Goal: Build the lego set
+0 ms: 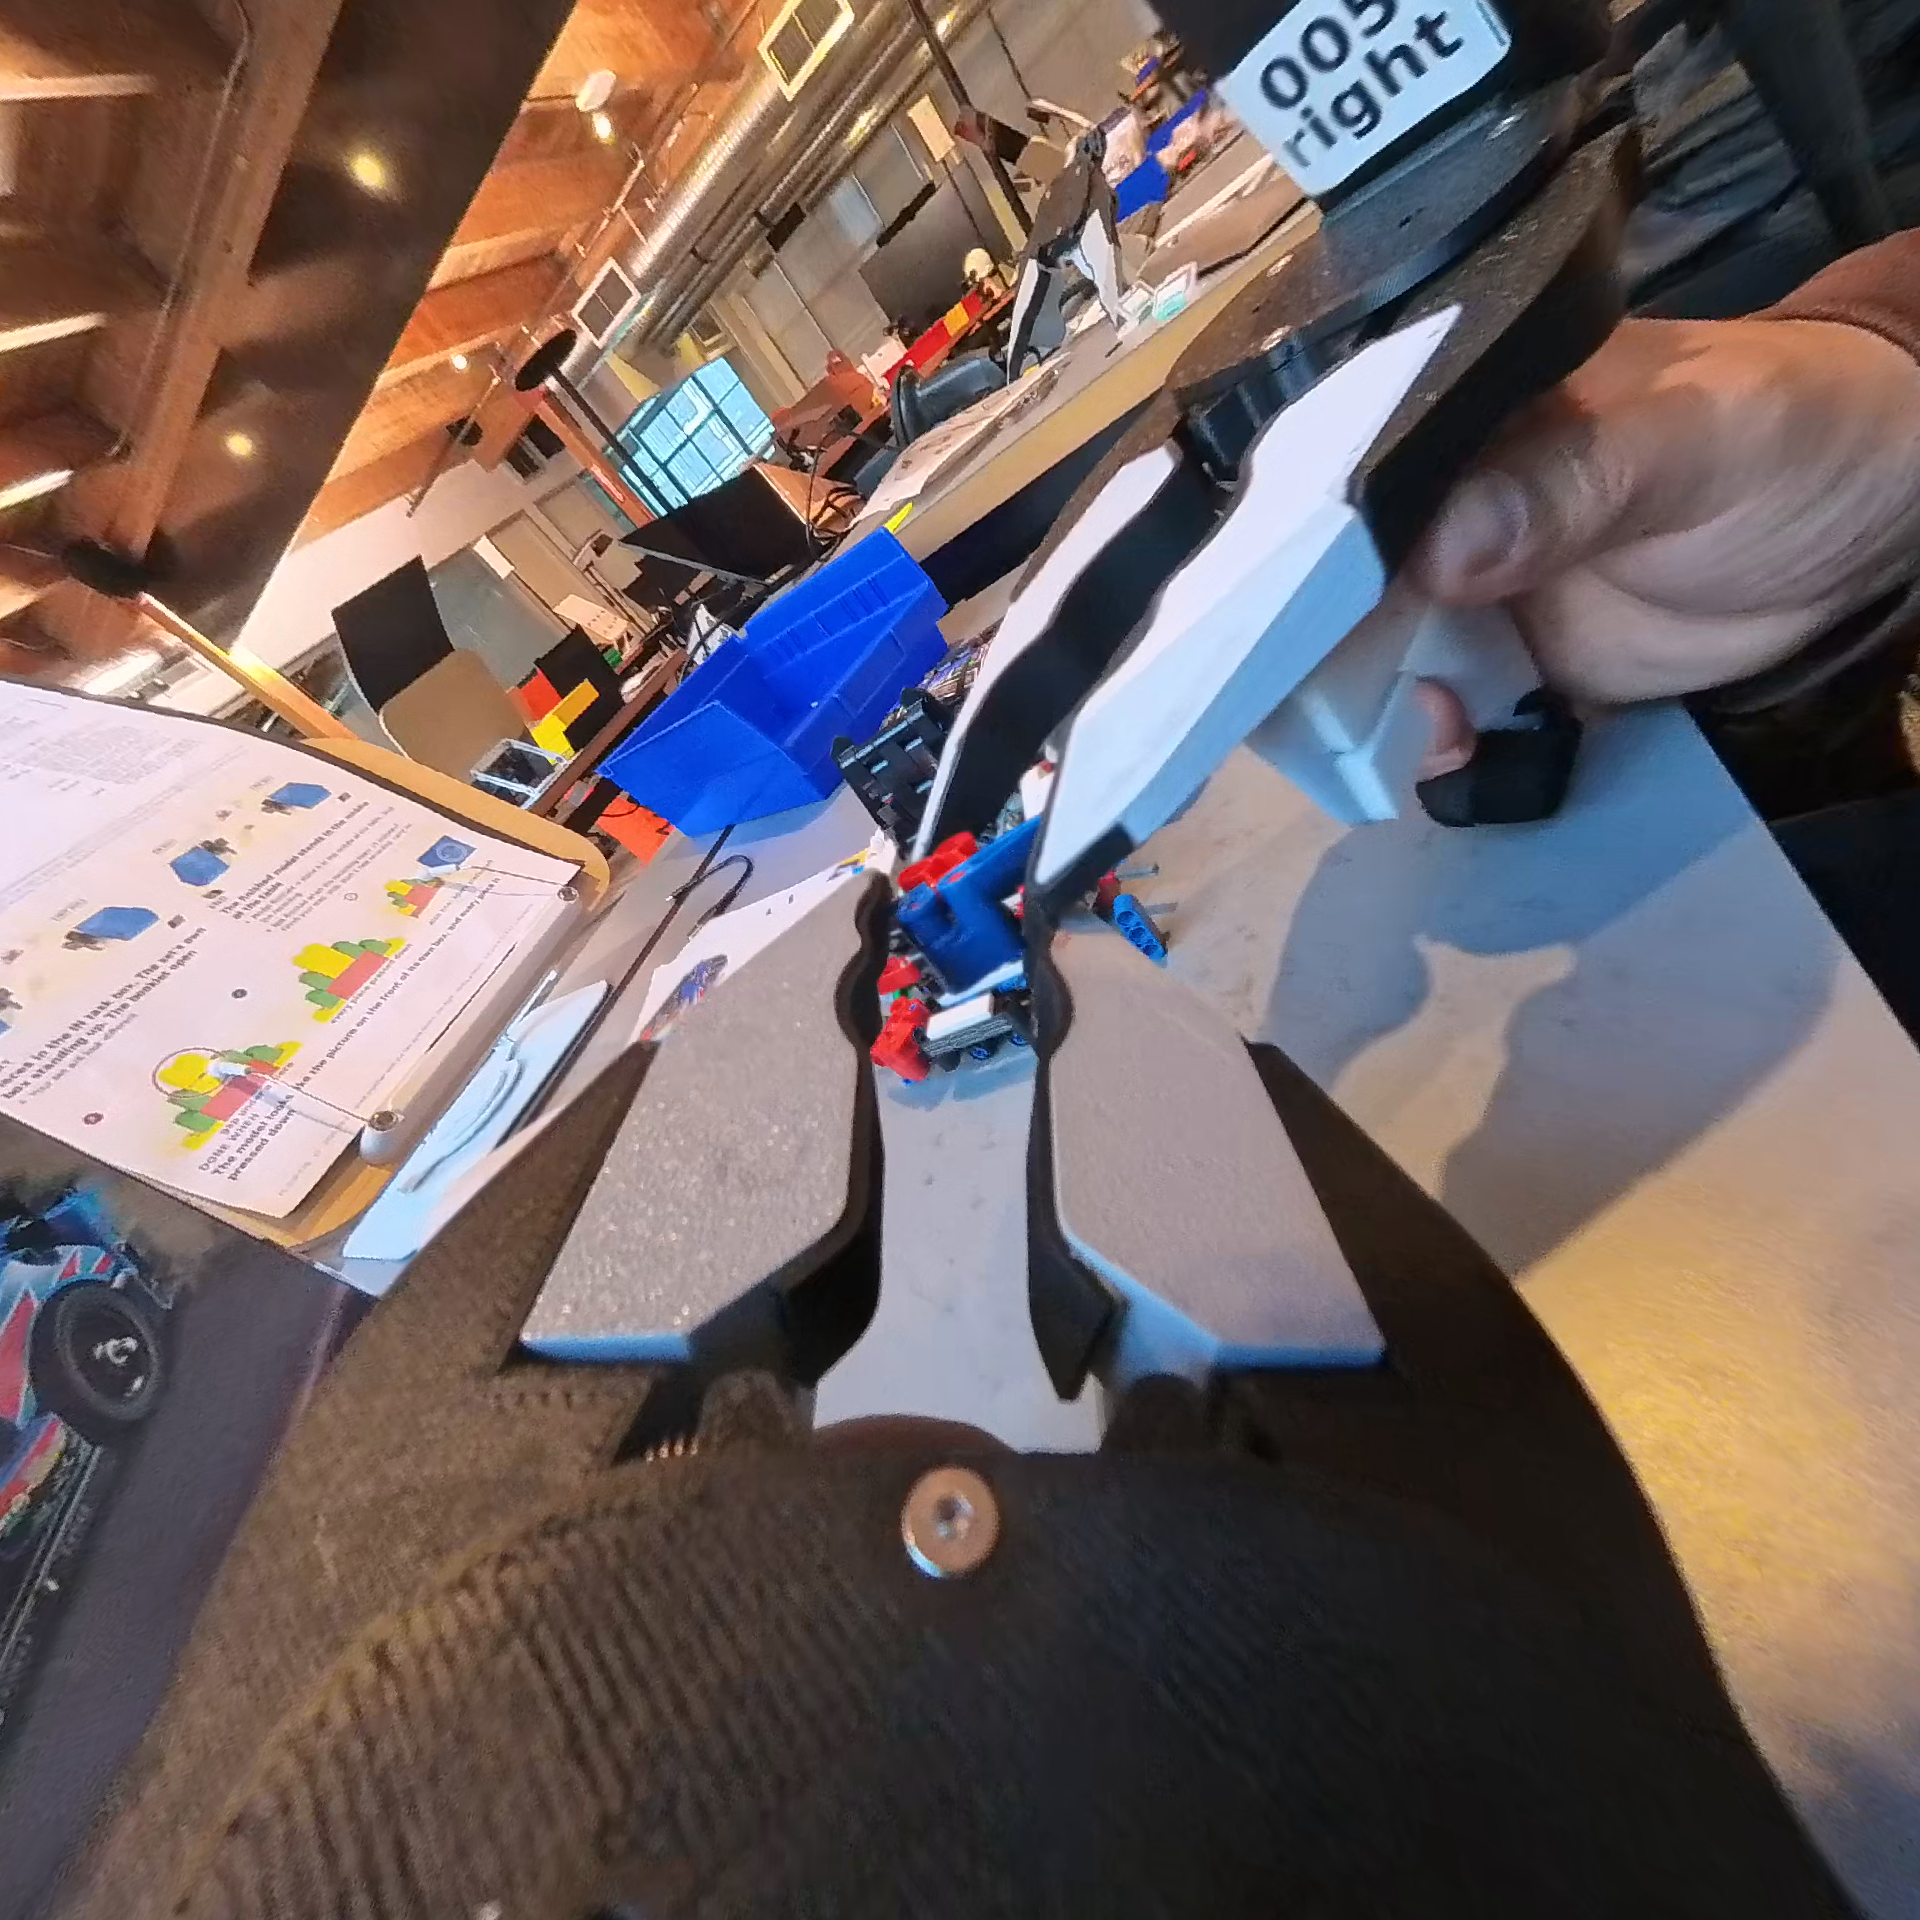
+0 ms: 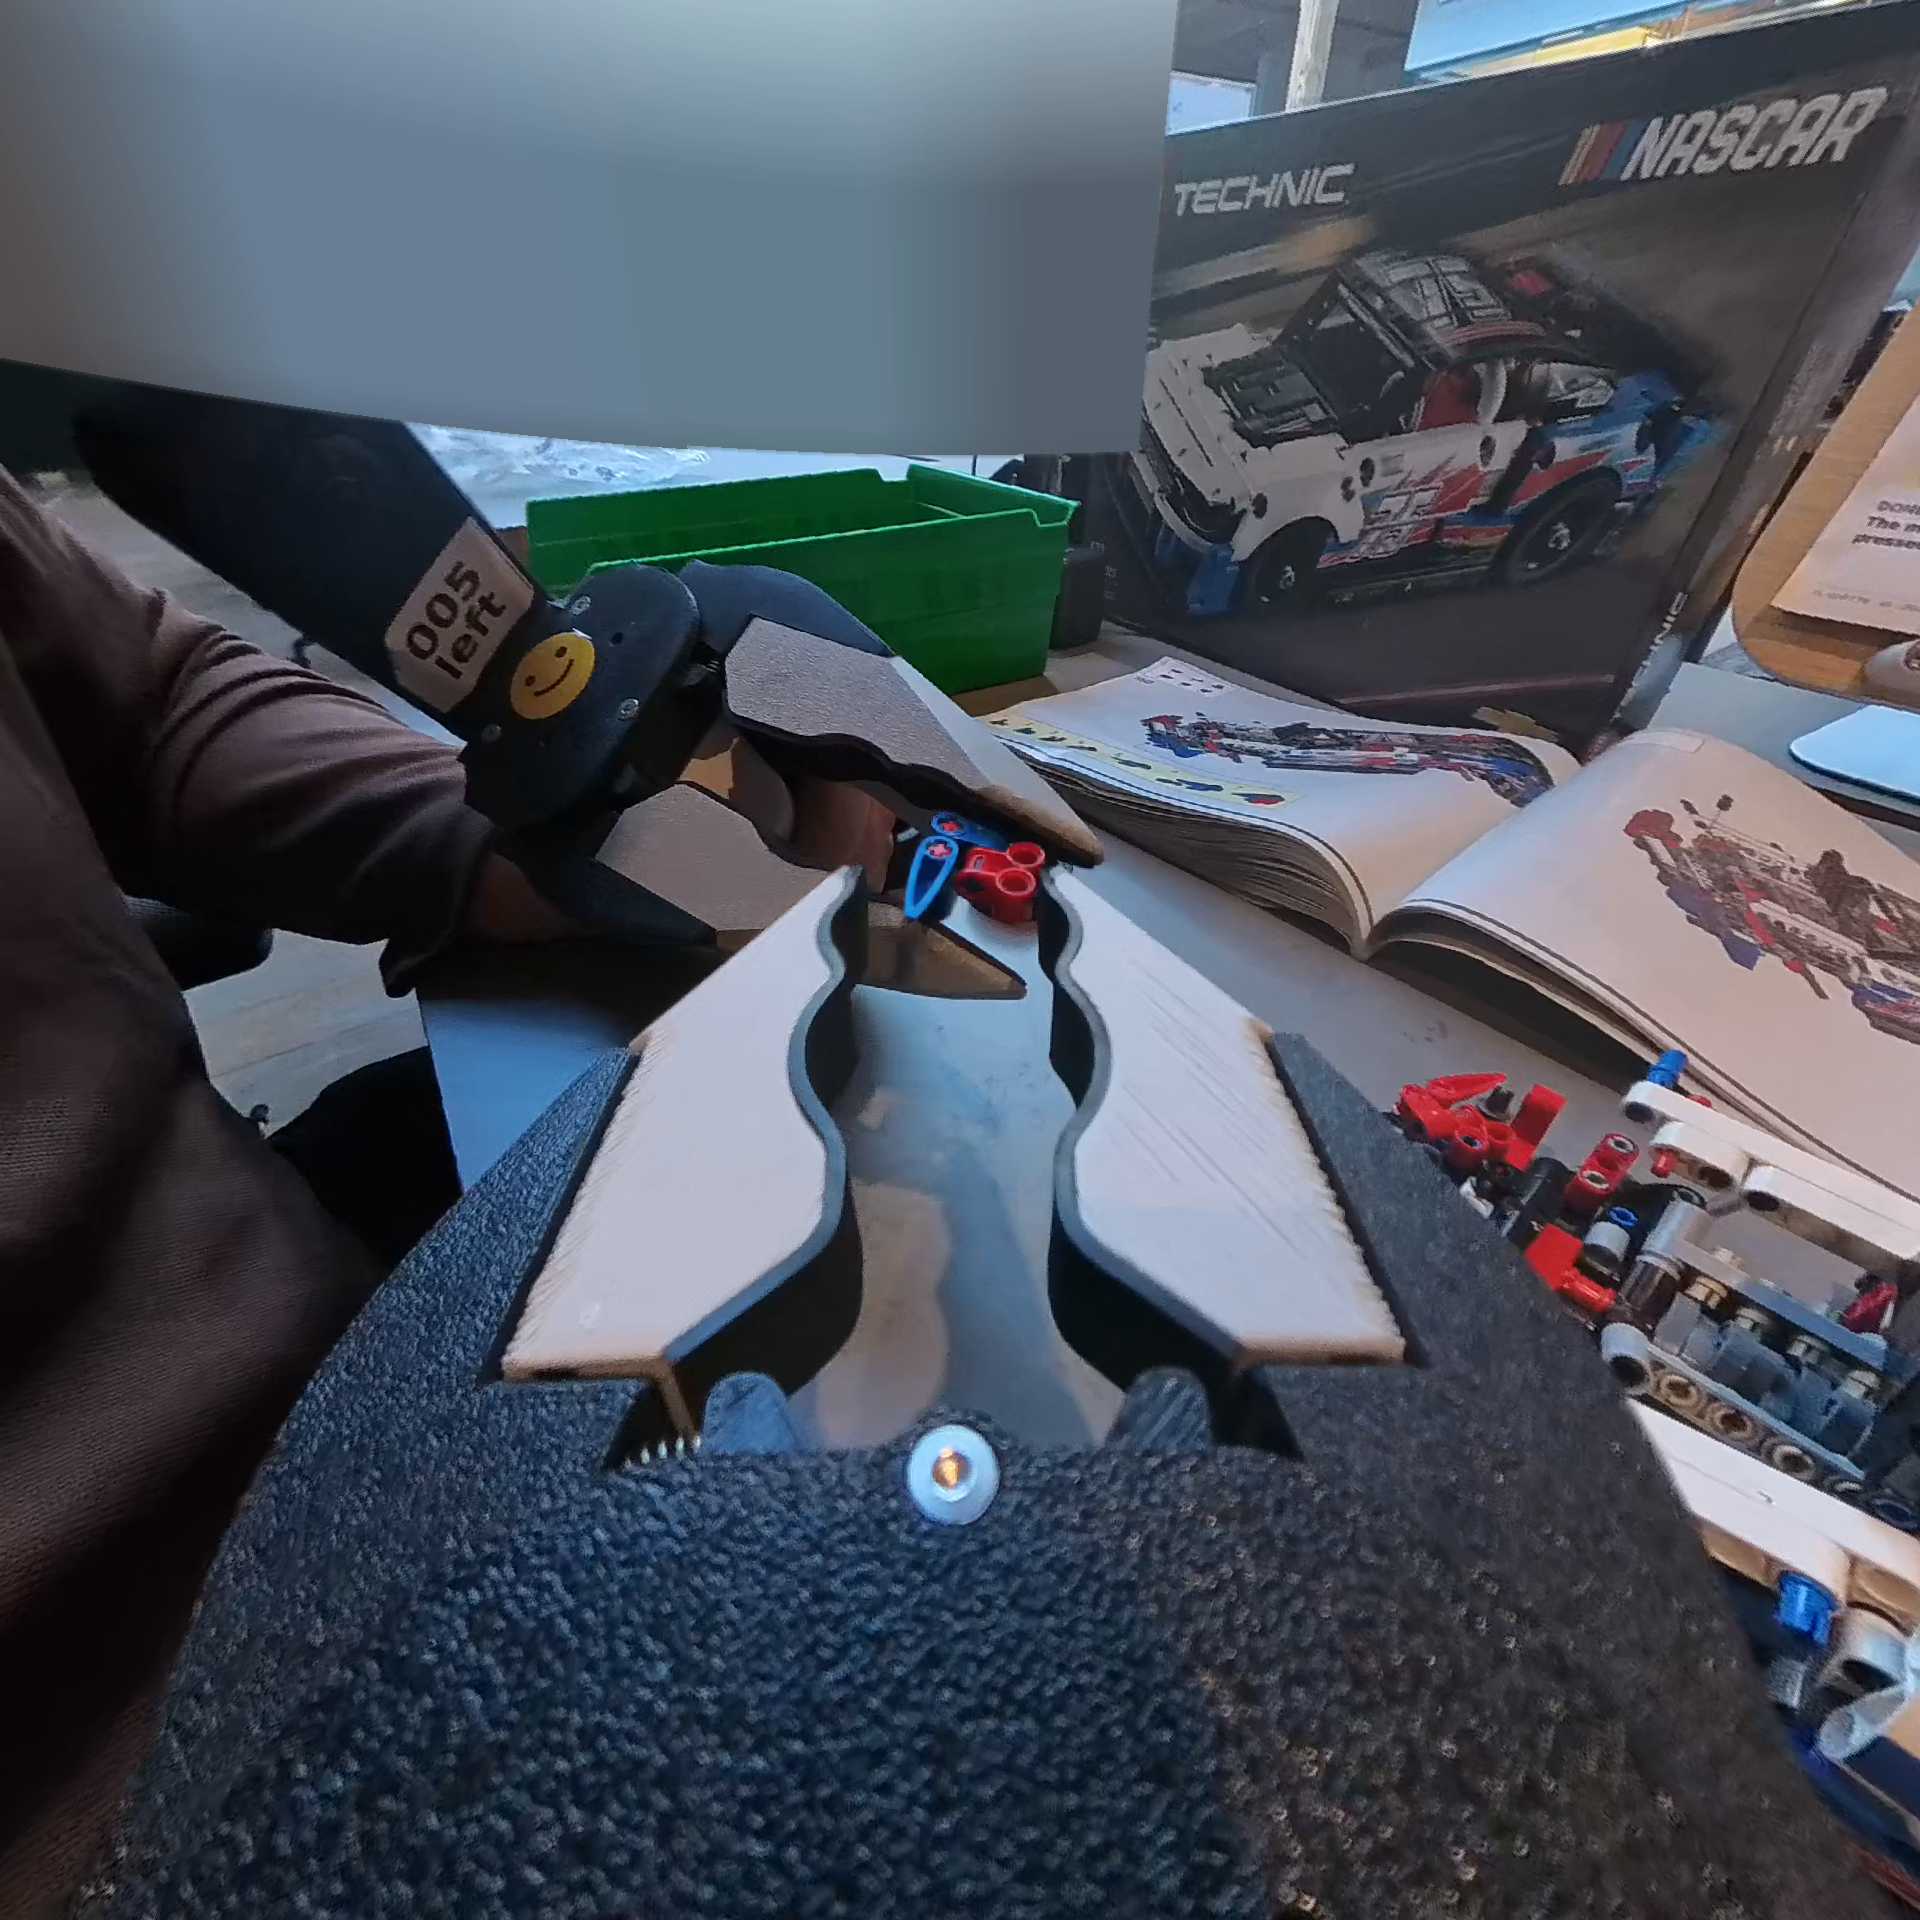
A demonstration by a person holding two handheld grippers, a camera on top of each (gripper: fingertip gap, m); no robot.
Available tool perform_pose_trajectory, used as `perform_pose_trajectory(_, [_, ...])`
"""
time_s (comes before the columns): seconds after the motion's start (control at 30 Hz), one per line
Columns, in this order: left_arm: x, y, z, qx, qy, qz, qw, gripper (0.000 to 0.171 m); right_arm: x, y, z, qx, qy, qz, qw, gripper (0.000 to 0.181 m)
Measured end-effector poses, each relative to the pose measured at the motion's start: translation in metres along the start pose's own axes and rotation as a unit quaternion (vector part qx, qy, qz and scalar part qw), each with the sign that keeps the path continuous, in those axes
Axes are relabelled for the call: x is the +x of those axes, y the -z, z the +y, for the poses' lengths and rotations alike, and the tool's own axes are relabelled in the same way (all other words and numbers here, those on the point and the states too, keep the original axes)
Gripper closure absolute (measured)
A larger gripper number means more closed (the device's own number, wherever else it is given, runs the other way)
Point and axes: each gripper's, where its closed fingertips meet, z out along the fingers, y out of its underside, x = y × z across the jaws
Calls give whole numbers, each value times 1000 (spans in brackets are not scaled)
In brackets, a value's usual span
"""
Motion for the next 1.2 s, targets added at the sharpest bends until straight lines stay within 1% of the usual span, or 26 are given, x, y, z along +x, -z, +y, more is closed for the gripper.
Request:
perform_pose_trajectory(0.13, [1,-1,3,-10,-6,1,1000,149,3,0,2,-6,0,7,1000,153])
perform_pose_trajectory(0.33, [3,0,0,3,29,28,999,150,2,5,-5,11,0,-9,1000,157])
perform_pose_trajectory(0.43, [6,3,-3,17,66,63,996,150,0,14,-15,34,-1,-34,999,160])
perform_pose_trajectory(0.57, [8,6,-6,32,102,93,990,150,3,20,-8,12,-12,-60,998,159])
perform_pose_trajectory(0.63, [12,5,-4,26,105,104,989,150,-6,22,-8,10,-15,-91,996,172])
perform_pose_trajectory(0.67, [13,4,-2,18,101,103,989,150,-10,22,-8,9,-9,-99,995,180])
perform_pose_trajectory(0.8, [17,1,3,-5,82,99,992,150,-12,17,0,-16,8,-84,996,181])
perform_pose_trajectory(0.9, [20,0,4,-13,77,102,992,150,-12,15,1,-22,22,-77,997,173])
perform_pose_trajectory(1.0, [18,0,7,-19,89,101,991,150,-10,16,5,-32,31,-73,996,168])
perform_pose_trajectory(1.03, [17,0,7,-21,95,103,990,150,-10,15,9,-42,37,-75,996,170])
perform_pose_trajectory(1.1, [17,0,9,-25,99,101,990,150,-16,14,12,-53,48,-84,994,181])
perform_pose_trajectory(1.2, [15,-1,12,-38,82,85,992,151,-16,10,12,-56,56,-70,994,181])
